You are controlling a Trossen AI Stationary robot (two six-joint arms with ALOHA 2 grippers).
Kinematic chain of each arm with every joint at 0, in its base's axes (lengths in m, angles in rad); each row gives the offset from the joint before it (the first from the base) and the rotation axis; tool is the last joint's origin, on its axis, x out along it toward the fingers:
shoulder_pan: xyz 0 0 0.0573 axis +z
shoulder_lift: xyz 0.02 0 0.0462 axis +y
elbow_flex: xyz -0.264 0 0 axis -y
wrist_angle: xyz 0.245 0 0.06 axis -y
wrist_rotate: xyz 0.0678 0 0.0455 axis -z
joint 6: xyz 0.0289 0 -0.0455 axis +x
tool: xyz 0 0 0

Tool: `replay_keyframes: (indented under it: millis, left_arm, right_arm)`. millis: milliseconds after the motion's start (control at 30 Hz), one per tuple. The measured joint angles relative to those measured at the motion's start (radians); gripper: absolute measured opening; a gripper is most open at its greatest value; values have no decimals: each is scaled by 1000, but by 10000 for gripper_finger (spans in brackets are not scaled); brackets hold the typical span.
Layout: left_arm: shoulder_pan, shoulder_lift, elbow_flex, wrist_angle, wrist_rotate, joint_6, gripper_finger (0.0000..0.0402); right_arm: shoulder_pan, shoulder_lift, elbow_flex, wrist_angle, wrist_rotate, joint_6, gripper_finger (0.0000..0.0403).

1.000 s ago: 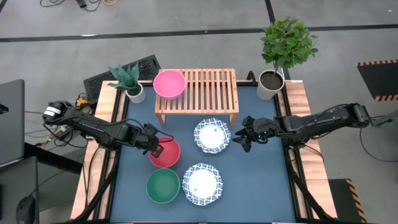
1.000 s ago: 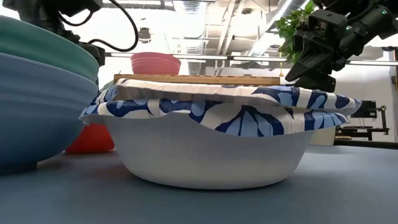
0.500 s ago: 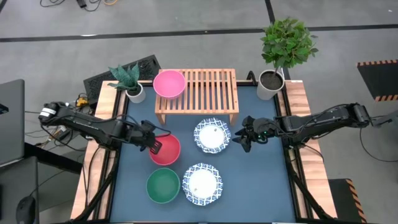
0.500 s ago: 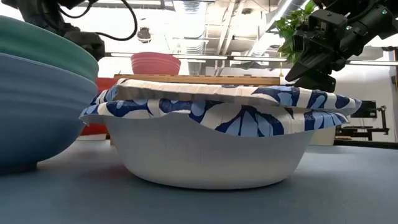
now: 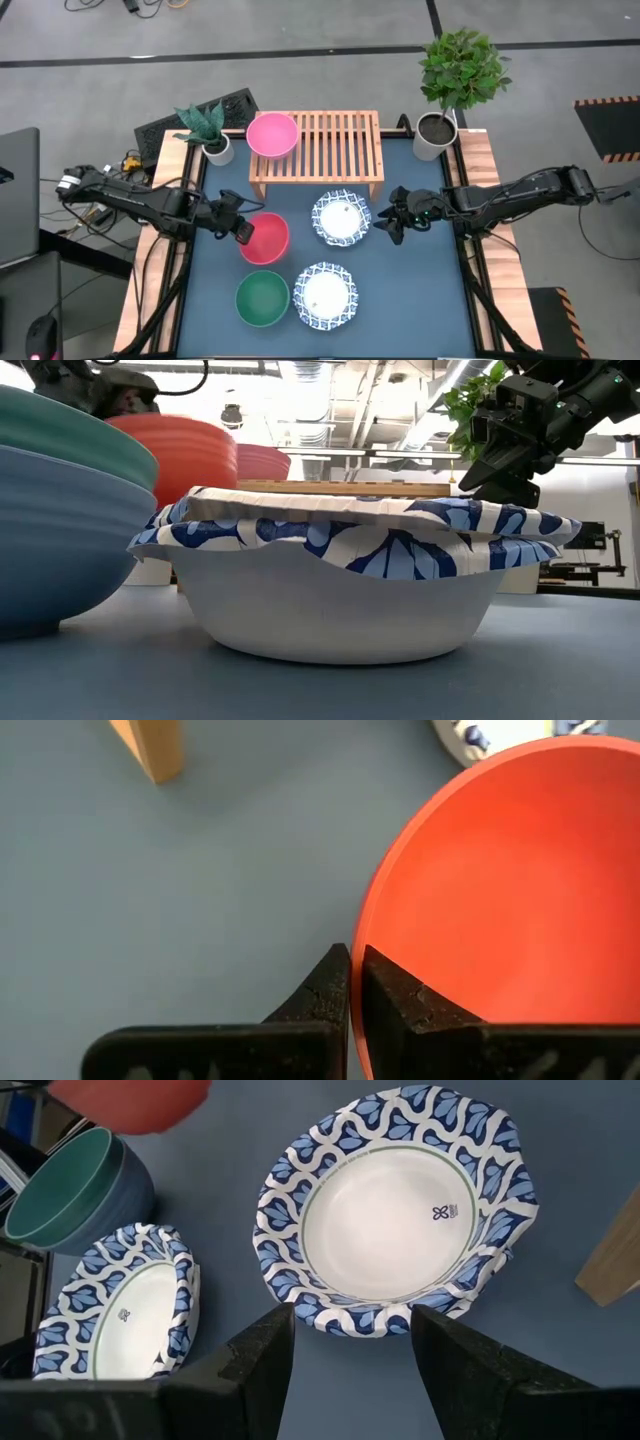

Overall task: Place and stack bowls onto a shelf
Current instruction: Stack the orange bowl on top of the pink bowl on the shelf

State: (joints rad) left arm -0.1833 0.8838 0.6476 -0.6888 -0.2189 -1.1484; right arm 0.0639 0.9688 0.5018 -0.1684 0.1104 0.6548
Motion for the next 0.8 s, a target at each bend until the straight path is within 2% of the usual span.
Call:
replay_keyframes:
  millis: [300, 500, 800]
  left_arm:
    - [0, -80, 0, 39, 83, -44, 0]
    - [0, -114, 0, 136, 170, -53, 0]
    - [0, -128, 0, 310, 246, -86, 0]
  right_arm:
    - [0, 0, 0, 0, 0, 0, 226]
    - [0, 0, 0, 0, 0, 0, 226]
    - [0, 0, 0, 0, 0, 0, 226]
